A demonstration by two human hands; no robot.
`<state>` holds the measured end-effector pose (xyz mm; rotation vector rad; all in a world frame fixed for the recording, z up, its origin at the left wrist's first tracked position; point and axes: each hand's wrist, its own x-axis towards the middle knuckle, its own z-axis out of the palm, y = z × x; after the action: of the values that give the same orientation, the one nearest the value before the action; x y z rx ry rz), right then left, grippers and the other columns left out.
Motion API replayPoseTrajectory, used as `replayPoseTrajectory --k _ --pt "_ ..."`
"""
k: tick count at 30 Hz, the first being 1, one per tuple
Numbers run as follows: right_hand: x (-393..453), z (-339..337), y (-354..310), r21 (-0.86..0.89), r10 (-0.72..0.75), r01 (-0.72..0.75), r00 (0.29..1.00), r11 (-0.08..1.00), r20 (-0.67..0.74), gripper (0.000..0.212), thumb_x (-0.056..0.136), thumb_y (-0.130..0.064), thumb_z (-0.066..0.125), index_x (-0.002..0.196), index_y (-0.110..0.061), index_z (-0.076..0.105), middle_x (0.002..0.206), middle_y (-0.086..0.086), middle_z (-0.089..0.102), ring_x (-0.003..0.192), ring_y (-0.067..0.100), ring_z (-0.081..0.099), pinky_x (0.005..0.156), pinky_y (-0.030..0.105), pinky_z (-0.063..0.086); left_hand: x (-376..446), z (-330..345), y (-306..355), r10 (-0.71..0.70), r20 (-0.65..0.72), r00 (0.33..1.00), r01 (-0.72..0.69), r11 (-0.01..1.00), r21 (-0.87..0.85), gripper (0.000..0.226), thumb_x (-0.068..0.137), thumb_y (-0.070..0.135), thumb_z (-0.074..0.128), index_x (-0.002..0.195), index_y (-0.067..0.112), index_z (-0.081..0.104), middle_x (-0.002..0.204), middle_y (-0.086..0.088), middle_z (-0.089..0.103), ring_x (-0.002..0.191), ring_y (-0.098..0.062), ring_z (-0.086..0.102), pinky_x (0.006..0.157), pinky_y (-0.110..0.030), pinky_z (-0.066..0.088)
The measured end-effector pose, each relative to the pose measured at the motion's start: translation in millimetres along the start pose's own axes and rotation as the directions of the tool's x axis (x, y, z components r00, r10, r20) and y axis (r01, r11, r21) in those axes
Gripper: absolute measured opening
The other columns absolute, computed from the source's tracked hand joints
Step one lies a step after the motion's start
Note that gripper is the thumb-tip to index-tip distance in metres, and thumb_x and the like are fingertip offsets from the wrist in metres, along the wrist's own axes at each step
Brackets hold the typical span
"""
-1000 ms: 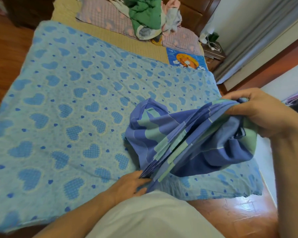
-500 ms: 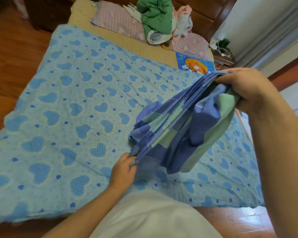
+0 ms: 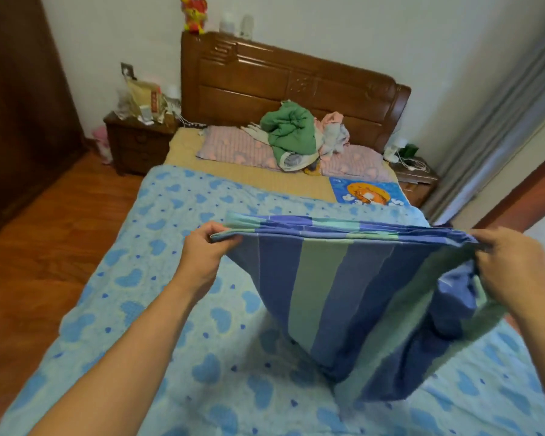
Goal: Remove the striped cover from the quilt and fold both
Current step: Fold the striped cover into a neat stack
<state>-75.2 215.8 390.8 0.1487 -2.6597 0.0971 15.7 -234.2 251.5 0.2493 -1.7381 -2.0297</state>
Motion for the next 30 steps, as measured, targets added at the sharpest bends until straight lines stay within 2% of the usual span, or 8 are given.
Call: replayPoseTrajectory --k 4,7,11,14,19,23,26,30 --pt "-48 19 42 -0.174 0.097 -0.066 0.980 0.982 0.176 0.031 0.068 -0.008 0.064 0.086 -0.033 0.071 0.084 0.008 0.067 0.078 0.036 0.064 0.064 0.033 0.049 -20 16 1 -0.037 0.267 0.963 0.014 0.996 0.088 0.041 0.071 -0.004 0.081 0.061 0.025 0.055 0.065 0.005 0.056 0.066 -0.009 0.052 0.062 -0.019 0.045" --pt "-106 54 71 -0.339 0.236 -0.072 0.849 0.938 0.472 0.019 0.067 -0.013 0.063 0.065 -0.029 0.053 0.083 0.003 0.066 0.084 0.031 0.066 0.067 0.034 0.053 -53 32 -23 -0.140 0.434 0.890 0.056 0.978 0.199 0.040 0.071 -0.011 0.081 0.063 0.021 0.058 0.064 0.004 0.058 0.064 -0.010 0.055 0.060 -0.019 0.046" --pt "-182 95 99 -0.409 0.292 -0.036 0.757 0.912 0.585 0.007 0.078 -0.019 0.059 0.080 -0.026 0.060 0.096 0.004 0.066 0.092 0.029 0.067 0.073 0.033 0.052 -100 51 -53 -0.275 0.491 0.826 0.189 0.957 0.219 0.036 0.072 -0.014 0.077 0.075 0.019 0.064 0.071 0.005 0.063 0.069 -0.008 0.057 0.064 -0.017 0.046" --pt "-213 111 120 -0.308 0.240 -0.066 0.783 0.949 0.573 0.013 0.082 -0.017 0.057 0.092 -0.023 0.063 0.097 0.008 0.059 0.089 0.034 0.066 0.072 0.038 0.052 -124 43 -66 -0.410 0.503 0.761 0.349 0.912 0.216 0.061 0.075 -0.018 0.073 0.115 0.028 0.067 0.095 -0.002 0.073 0.088 -0.010 0.067 0.075 -0.019 0.053" --pt "-225 125 134 -0.181 0.118 -0.024 0.838 0.983 0.532 0.026 0.091 -0.019 0.054 0.116 -0.018 0.061 0.109 0.010 0.060 0.086 0.038 0.065 0.067 0.039 0.047 -155 14 -74 -0.498 0.342 0.797 0.248 0.786 0.565 0.021 0.077 -0.001 0.079 0.081 0.019 0.074 0.071 0.003 0.066 0.069 -0.009 0.056 0.062 -0.019 0.044" --pt "-244 128 142 -0.017 -0.231 0.333 0.689 0.943 0.687 0.023 0.090 -0.026 0.056 0.112 -0.027 0.063 0.110 -0.002 0.062 0.096 0.026 0.065 0.070 0.036 0.050 -205 1 -88 -0.437 0.001 0.899 0.358 0.738 0.573 0.015 0.082 -0.001 0.074 0.076 0.012 0.070 0.065 0.003 0.059 0.059 -0.008 0.049 0.061 -0.029 0.035" --pt "-275 122 159 0.159 -0.493 0.547 0.542 0.822 0.681 0.017 0.077 -0.024 0.069 0.093 -0.026 0.068 0.093 -0.001 0.062 0.073 0.027 0.066 0.052 0.036 0.046 -267 -1 -104 -0.639 -0.302 0.708 0.706 0.653 0.275 0.026 0.090 -0.010 0.057 0.099 0.010 0.072 0.070 -0.004 0.059 0.057 -0.012 0.046 0.057 -0.024 0.040" --pt "-327 126 195 0.297 -0.587 0.588 0.395 0.753 0.707 0.014 0.076 -0.029 0.064 0.088 -0.028 0.057 0.091 -0.006 0.057 0.075 0.022 0.066 0.054 0.038 0.045 -350 24 -113 -0.779 -0.327 0.534 0.831 0.555 0.036 0.019 0.091 -0.004 0.048 0.096 -0.004 0.067 0.077 -0.016 0.067 0.067 -0.022 0.066 0.068 -0.034 0.060"
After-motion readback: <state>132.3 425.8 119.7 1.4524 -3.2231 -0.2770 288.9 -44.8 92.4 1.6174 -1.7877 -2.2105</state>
